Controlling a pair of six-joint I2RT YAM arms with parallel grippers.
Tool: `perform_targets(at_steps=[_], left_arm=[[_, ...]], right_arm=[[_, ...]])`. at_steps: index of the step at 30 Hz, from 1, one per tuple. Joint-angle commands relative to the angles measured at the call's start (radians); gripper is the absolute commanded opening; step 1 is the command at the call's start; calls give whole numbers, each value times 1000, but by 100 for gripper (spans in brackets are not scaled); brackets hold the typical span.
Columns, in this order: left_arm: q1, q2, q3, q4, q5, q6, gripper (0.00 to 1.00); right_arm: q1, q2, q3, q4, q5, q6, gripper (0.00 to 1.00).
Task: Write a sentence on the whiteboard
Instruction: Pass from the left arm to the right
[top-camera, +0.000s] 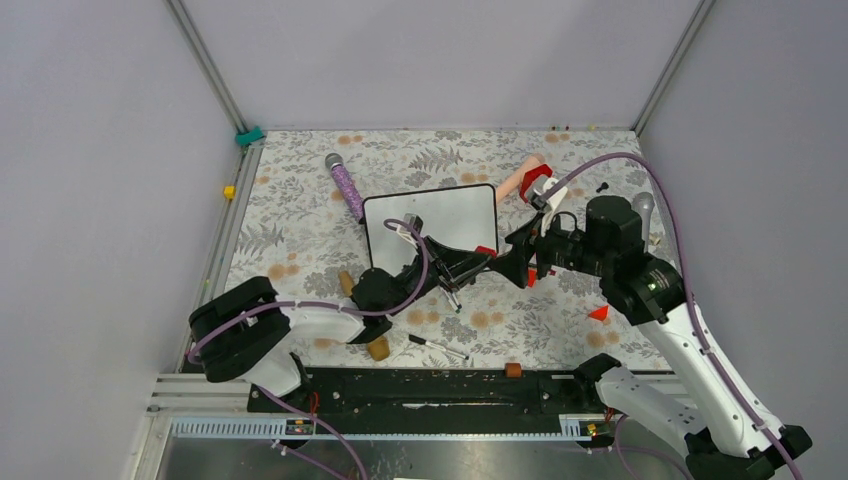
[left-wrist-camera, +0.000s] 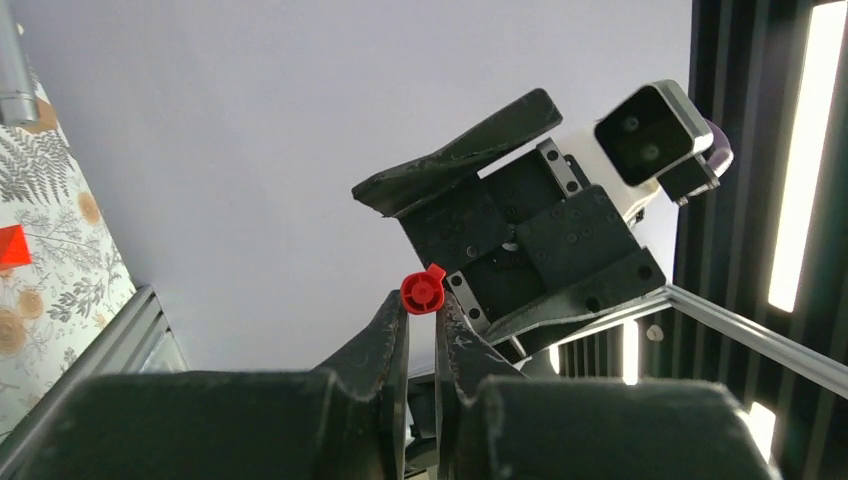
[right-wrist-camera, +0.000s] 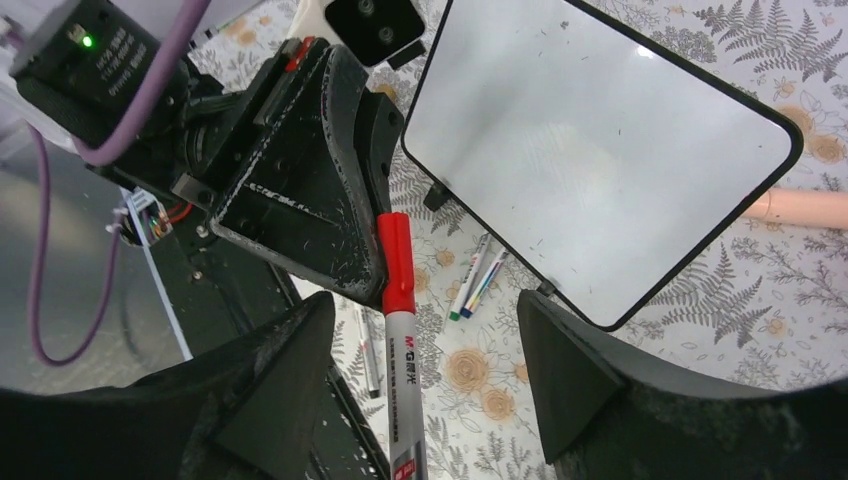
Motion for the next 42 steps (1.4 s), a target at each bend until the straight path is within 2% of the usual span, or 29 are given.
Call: perform_targets(at_steps=[1,7,15,23,25,27,28,30,32,39,42], left_arm=[[-13,-40,11,125,-82,-4,0],[-6,-117,-51,101,-139,26,0],[15,-163,-72,41,-161,40,0],[15,-100,-43,69,-148,19,0],[17,-85,-42,97,-150,13,0],[17,-73,-36,106,-146,9,0],[17,-68,-34,104,-144,7,0],[17,-62,-33,112,-144,1,0],[17,-61,-40,126,-147,0,0],[24,-102,-70,115,-168,13,0],[27,-108,-76,116,-167,14,0]], right_arm=[[-27,-33,17,58,-2,146,72],[-116,-14,28,77,-178,244,71],[-141,38,25,175,-338,363,68],[-142,53,-11,262,-380,432,49],[-141,53,-19,267,-382,434,46],[-142,51,-22,262,-374,424,36],[-141,52,-23,257,-371,420,34],[-142,51,-28,254,-368,410,35],[-142,49,-28,239,-360,392,43],[-142,40,-37,199,-356,355,47],[-141,35,-41,194,-351,348,45]])
